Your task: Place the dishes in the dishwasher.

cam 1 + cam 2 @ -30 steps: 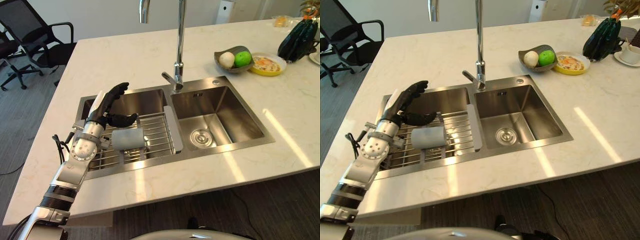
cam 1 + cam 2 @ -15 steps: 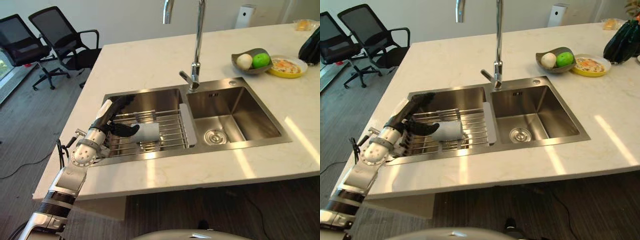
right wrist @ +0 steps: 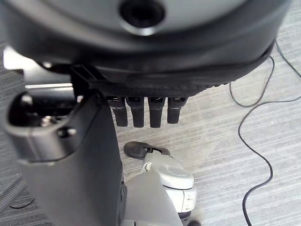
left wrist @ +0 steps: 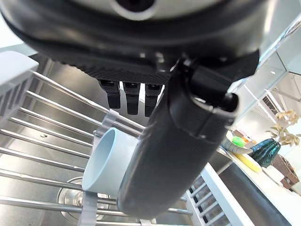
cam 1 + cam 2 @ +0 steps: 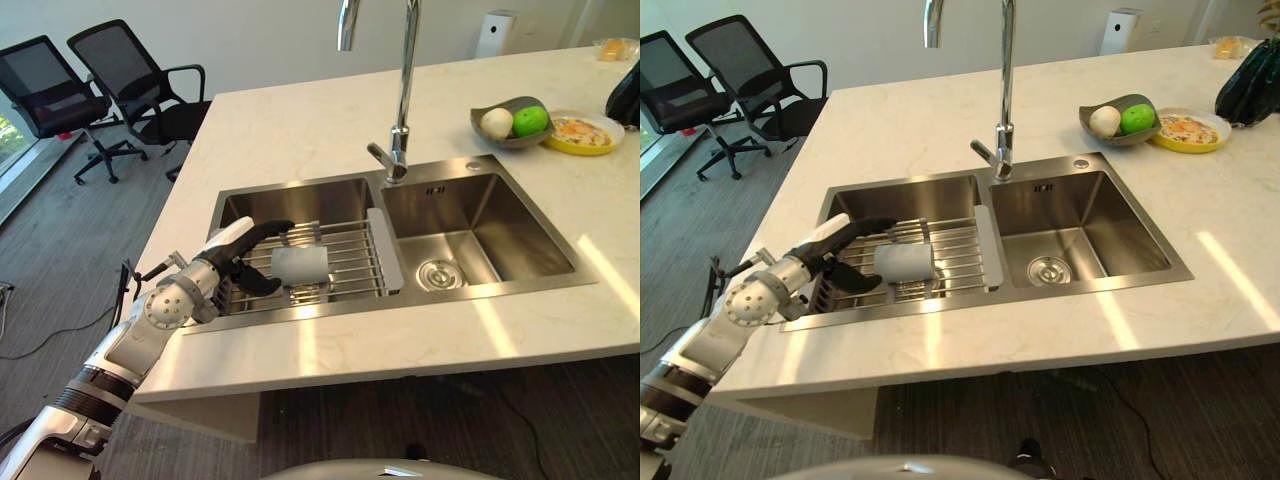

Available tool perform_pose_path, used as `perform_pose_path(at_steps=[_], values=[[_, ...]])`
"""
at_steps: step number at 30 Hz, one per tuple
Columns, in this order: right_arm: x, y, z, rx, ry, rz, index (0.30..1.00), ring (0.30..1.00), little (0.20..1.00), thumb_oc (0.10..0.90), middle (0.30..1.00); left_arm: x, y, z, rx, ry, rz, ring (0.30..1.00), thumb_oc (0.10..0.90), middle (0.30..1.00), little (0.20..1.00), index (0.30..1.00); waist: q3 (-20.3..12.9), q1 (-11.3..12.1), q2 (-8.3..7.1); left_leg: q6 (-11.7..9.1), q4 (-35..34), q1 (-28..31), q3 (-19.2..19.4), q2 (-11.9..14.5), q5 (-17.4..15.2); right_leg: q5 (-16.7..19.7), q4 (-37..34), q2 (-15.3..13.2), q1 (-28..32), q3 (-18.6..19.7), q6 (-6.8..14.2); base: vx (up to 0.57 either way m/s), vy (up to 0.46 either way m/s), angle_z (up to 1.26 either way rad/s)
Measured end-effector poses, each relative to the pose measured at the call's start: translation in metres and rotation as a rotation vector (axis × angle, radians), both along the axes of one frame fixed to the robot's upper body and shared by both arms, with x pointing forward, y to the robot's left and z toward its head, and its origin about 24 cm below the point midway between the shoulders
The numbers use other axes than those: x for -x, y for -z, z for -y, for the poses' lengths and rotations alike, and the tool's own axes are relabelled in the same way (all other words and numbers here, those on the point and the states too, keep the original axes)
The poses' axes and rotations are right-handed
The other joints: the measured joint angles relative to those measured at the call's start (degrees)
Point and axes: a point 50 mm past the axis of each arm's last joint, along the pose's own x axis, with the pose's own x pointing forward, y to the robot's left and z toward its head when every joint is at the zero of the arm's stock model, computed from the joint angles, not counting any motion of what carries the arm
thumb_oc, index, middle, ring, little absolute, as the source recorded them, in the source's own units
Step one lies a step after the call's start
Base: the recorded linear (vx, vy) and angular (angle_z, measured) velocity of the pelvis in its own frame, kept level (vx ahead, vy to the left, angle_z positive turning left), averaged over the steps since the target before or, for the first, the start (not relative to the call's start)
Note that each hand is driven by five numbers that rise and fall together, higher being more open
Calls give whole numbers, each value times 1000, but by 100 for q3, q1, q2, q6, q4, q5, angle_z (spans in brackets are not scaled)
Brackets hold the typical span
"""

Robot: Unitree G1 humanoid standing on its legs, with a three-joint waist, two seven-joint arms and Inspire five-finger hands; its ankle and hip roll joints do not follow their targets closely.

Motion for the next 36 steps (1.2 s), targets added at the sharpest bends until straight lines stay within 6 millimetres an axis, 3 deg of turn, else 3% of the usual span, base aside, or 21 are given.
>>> perform_pose_path(at_steps=[11,18,28,36], values=[[6,0,0,-3,6,-12,900,900,900,800,900,2,12,6,-98,36,-26,900,800,900,900,900,-9,-123,-6,4,-27,-8,155,-4,-11,25,-1,6,-112,136,54,-10,-4,-7],[14,0,-1,-3,7,-21,900,900,900,800,900,-8,12,4,-217,21,19,900,800,900,900,900,21,-147,-49,4,-1,-5,267,-6,-13,42,0,19,-165,231,41,-5,-1,-7],[9,2,-8,-9,3,7,900,900,900,800,900,-13,28,10,-270,4,31,900,800,900,900,900,111,-306,-98,10,-2,-14,325,-15,-27,56,-1,21,-219,290,43,-2,3,-2],[6,2,-8,3,4,11,900,900,900,800,900,-21,28,18,-341,44,43,900,800,900,900,900,139,-307,-77,14,-1,-16,375,-23,-37,57,-1,18,-243,341,44,1,5,-2]])
